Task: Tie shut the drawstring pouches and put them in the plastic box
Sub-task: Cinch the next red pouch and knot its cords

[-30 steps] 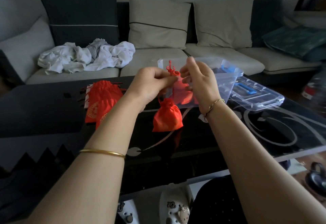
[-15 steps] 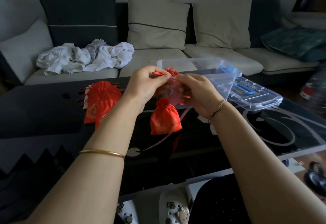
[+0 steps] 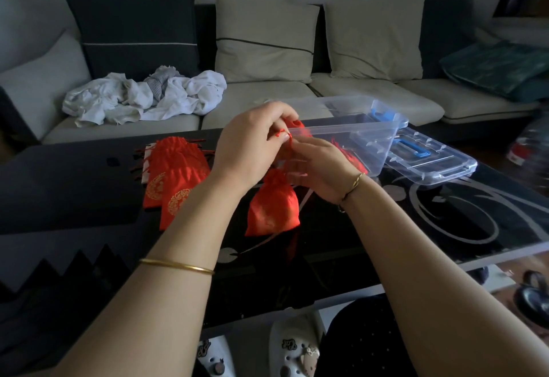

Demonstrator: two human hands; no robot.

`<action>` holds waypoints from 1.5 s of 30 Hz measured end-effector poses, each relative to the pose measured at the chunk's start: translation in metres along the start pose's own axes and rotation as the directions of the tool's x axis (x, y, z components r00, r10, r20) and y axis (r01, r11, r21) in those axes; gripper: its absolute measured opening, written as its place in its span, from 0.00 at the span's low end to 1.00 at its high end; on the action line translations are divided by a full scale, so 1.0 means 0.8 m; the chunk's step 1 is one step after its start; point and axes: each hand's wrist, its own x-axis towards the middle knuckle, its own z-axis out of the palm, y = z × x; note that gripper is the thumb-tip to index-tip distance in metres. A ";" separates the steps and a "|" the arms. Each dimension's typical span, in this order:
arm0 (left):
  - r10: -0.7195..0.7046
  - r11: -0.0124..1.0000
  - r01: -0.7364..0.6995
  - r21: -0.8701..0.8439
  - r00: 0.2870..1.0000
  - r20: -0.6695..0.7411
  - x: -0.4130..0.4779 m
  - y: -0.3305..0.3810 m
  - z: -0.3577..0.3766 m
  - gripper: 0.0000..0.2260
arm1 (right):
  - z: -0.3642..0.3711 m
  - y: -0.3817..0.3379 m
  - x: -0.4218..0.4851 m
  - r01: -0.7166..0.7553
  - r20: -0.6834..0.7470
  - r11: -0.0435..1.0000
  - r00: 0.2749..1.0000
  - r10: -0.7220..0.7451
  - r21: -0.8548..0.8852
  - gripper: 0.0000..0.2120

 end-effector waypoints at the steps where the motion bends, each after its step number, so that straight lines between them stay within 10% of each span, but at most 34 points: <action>1: 0.003 1.000 -0.003 -0.012 1.000 -0.020 0.000 -0.001 0.001 0.11 | -0.001 -0.001 0.000 -0.008 0.026 1.000 1.000 0.008 0.001 0.12; 14: -0.202 0.958 0.206 -0.198 0.979 0.038 0.000 -0.027 -0.001 0.07 | -0.010 -0.002 0.002 0.044 -0.166 0.997 0.986 -0.033 0.065 0.15; 20: -0.418 0.903 0.422 -0.084 0.906 0.064 -0.004 -0.045 -0.002 0.19 | -0.016 0.004 0.007 0.031 -0.120 0.828 0.992 0.044 0.559 0.19; 23: -0.685 0.564 0.668 -0.486 0.707 0.178 -0.003 -0.043 0.001 0.21 | -0.015 0.013 0.011 0.006 -0.064 0.697 0.996 0.058 0.717 0.19; 25: -0.755 0.230 0.621 -0.749 0.600 0.266 -0.001 -0.041 0.000 0.19 | -0.019 0.016 0.011 -0.012 -0.084 0.716 0.992 0.098 0.698 0.19; 27: -0.793 0.107 0.521 -0.847 0.558 0.243 0.000 -0.040 0.000 0.18 | -0.026 0.018 0.012 -0.022 -0.105 0.742 0.987 0.124 0.671 0.19; 31: -0.802 0.117 0.505 -0.855 0.556 0.218 0.003 -0.028 0.011 0.18 | -0.031 0.025 0.016 0.019 -0.169 0.785 0.979 0.110 0.619 0.20; 39: -0.482 0.672 0.642 -0.368 0.757 0.441 -0.003 -0.024 0.009 0.07 | -0.016 -0.003 0.007 0.205 -0.226 0.950 0.962 -0.151 0.236 0.17; 45: -0.424 0.726 0.592 -0.349 0.786 0.450 -0.001 -0.011 0.013 0.08 | 0.001 -0.009 0.006 0.215 -0.205 0.977 0.956 -0.212 -0.005 0.15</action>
